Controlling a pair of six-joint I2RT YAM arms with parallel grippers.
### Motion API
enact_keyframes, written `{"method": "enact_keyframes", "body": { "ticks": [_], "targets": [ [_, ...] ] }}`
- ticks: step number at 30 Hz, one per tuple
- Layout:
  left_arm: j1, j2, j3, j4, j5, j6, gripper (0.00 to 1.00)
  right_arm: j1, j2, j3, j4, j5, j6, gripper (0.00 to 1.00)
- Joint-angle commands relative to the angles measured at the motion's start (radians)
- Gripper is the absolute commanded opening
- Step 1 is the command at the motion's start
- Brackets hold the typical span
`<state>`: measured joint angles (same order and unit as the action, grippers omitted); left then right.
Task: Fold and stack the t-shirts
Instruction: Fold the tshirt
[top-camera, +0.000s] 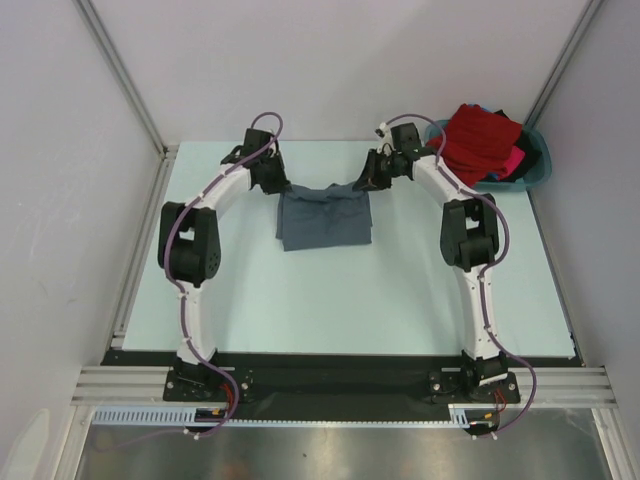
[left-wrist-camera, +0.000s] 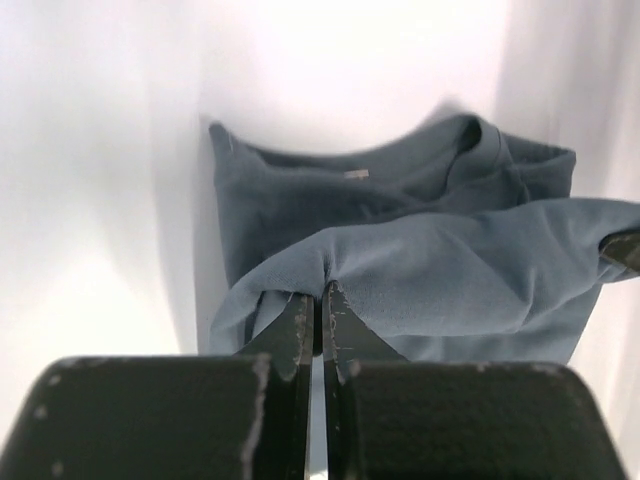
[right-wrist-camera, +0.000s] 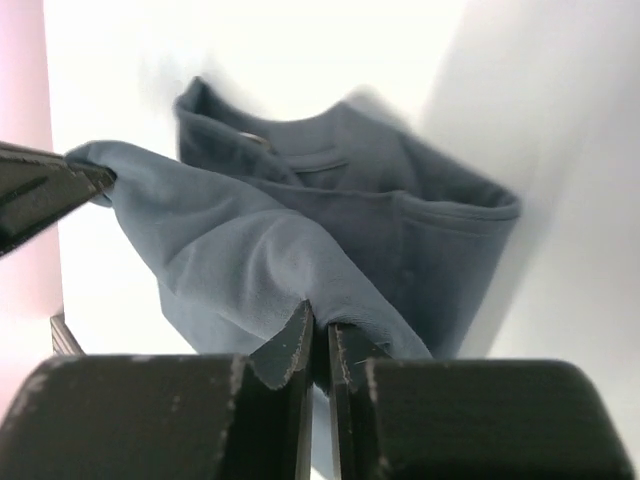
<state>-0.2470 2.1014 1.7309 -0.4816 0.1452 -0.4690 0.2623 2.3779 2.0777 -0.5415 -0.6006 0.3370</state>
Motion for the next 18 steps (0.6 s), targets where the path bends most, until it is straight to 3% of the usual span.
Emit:
{"method": "enact_keyframes", "body": {
  "ticks": [1,3,4,5,8,11,18],
  "targets": [
    [0.029,0.058,0.090,0.028,0.070,0.001,0.01,-0.020,0.047,0.088,-0.017,-0.033,-0.007,0.13],
    [0.037,0.091,0.104,0.035,0.085,-0.008,0.11,-0.032,0.069,0.088,0.000,-0.034,0.000,0.40],
    [0.038,0.100,0.107,0.041,0.082,-0.010,0.24,-0.037,0.073,0.088,0.011,-0.039,0.000,0.47],
    [0.044,0.111,0.107,0.047,0.080,-0.010,0.49,-0.046,0.078,0.088,0.018,-0.039,0.000,0.55],
    [0.058,0.105,0.086,0.099,0.083,-0.025,0.72,-0.061,0.081,0.076,0.067,-0.036,-0.001,0.62],
    [0.066,0.072,0.041,0.169,0.050,-0.031,0.80,-0.072,0.066,0.067,0.092,-0.013,-0.030,0.67],
    [0.068,-0.079,-0.057,0.233,0.043,-0.019,0.85,-0.083,-0.091,0.009,0.086,0.070,-0.098,0.73]
  ]
}}
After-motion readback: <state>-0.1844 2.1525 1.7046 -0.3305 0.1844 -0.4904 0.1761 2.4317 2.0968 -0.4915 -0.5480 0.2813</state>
